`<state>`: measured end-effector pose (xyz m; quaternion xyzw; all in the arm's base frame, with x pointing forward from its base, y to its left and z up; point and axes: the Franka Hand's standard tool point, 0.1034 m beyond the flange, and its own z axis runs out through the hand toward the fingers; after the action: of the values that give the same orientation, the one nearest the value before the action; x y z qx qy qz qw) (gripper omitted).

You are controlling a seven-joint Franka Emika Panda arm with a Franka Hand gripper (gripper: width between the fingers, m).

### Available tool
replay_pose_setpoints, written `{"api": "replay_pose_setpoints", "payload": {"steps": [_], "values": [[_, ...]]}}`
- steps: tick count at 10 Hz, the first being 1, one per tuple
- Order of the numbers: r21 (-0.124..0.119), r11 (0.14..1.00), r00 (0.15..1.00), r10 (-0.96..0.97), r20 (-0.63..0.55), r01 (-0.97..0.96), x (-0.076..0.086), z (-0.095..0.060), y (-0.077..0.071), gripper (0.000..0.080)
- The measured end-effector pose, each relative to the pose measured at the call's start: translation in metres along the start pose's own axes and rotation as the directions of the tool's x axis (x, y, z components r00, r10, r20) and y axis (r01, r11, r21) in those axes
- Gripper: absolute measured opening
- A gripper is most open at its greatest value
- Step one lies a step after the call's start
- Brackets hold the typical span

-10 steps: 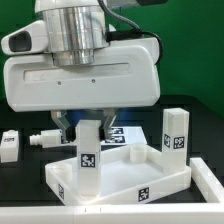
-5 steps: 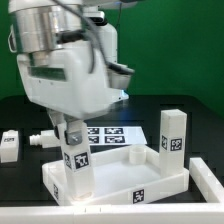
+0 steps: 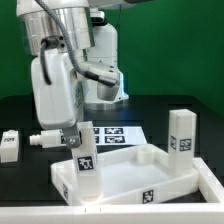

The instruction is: Assemble desk

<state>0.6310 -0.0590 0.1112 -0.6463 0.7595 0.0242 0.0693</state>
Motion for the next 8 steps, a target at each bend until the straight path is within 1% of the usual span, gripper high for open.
{"api": "replay_pose_setpoints", "payload": {"steps": [1, 2, 3, 4, 5, 6, 7, 8], "values": [[0.015, 0.967, 0.967, 0.252, 0.026, -0.253, -0.003, 0.001, 0.003, 0.0284], [0.015, 0.956, 0.955, 0.294, 0.033, -0.294, -0.004, 0.000, 0.003, 0.0284], [0.015, 0.964, 0.963, 0.266, 0.032, -0.267, -0.004, 0.001, 0.003, 0.0377], [0.014, 0.979, 0.979, 0.202, 0.026, -0.203, -0.006, 0.002, 0.004, 0.0377], [0.007, 0.997, 0.996, 0.083, 0.012, -0.083, -0.013, 0.003, 0.006, 0.0551], [0.029, 0.993, 0.993, -0.114, 0.001, 0.114, -0.019, 0.006, 0.004, 0.0551], [0.032, 0.943, 0.943, -0.332, -0.002, 0.332, -0.025, 0.008, 0.006, 0.0632], [0.022, 0.886, 0.886, -0.463, 0.006, 0.463, -0.029, 0.009, 0.008, 0.0645]]}}
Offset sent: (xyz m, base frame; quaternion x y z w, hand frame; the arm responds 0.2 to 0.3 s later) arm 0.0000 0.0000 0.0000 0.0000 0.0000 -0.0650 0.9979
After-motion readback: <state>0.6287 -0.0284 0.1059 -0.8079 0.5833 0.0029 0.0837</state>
